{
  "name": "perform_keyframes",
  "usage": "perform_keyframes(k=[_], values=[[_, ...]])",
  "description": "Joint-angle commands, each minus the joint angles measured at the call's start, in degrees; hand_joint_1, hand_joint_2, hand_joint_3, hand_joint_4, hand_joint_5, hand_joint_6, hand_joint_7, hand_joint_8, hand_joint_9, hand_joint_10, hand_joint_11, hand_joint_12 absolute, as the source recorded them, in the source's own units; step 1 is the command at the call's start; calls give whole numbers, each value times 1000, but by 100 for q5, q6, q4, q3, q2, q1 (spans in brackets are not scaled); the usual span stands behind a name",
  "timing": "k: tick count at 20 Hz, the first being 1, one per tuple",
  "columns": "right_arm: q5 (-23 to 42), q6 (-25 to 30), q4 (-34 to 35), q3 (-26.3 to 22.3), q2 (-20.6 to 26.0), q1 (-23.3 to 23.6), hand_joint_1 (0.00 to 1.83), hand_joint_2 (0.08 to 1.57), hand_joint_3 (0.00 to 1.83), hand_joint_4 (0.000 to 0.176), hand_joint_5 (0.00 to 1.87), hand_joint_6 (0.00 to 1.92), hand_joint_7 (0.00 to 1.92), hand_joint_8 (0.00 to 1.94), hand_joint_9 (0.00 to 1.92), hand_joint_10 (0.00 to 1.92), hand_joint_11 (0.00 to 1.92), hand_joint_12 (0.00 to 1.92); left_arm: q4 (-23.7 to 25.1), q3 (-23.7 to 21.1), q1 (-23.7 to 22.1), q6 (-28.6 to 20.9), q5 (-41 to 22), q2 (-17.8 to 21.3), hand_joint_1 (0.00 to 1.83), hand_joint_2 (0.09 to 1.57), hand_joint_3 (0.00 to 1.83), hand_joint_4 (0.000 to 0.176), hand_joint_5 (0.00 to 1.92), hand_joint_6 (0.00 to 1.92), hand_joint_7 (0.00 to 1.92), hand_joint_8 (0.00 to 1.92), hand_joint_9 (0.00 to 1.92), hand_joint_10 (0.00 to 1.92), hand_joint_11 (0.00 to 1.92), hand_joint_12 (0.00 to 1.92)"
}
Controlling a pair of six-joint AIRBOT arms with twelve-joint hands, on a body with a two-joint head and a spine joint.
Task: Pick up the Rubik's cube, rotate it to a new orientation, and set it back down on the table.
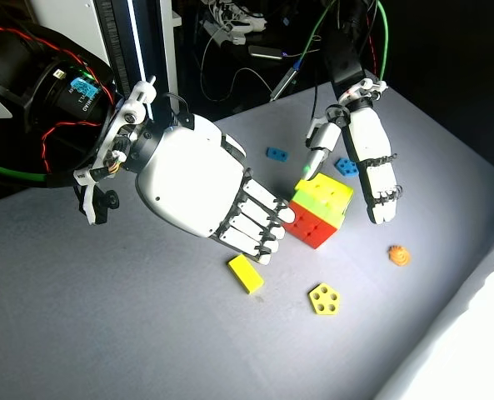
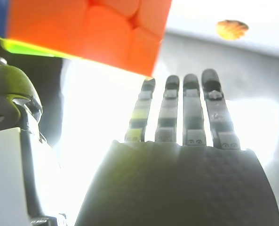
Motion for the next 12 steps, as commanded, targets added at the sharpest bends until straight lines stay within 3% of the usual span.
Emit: perform_keyframes(k=[1, 4, 11, 12], values=[[597, 15, 37, -1, 21, 27, 36, 1247, 1, 0, 7, 3, 97, 2, 119, 3, 0, 442, 246, -23, -84, 78, -363, 79, 221, 942, 0, 47, 0, 0, 0, 0, 0, 0, 0, 126], [597, 15, 36, -2, 17, 14, 29, 1253, 1, 0, 0, 0, 83, 1, 96, 0, 0, 313, 247, -52, -315, 572, 244, 280, 185, 930, 0, 49, 0, 0, 0, 0, 0, 0, 0, 19], [597, 14, -19, -2, 2, -56, 51, 1251, 0, 0, 36, 7, 139, 4, 147, 11, 0, 504, 471, -276, -1056, 1673, 1474, 746, 159, 962, 11, 31, 0, 0, 0, 0, 11, 4, 60, 31], [597, 14, -20, -2, -1, -56, 46, 1250, 0, 0, 65, 15, 156, 6, 163, 16, 0, 614, 712, -296, -1204, 1673, 1832, 821, 94, 1021, 0, 29, 0, 0, 53, 28, 64, 0, 11, 302]])
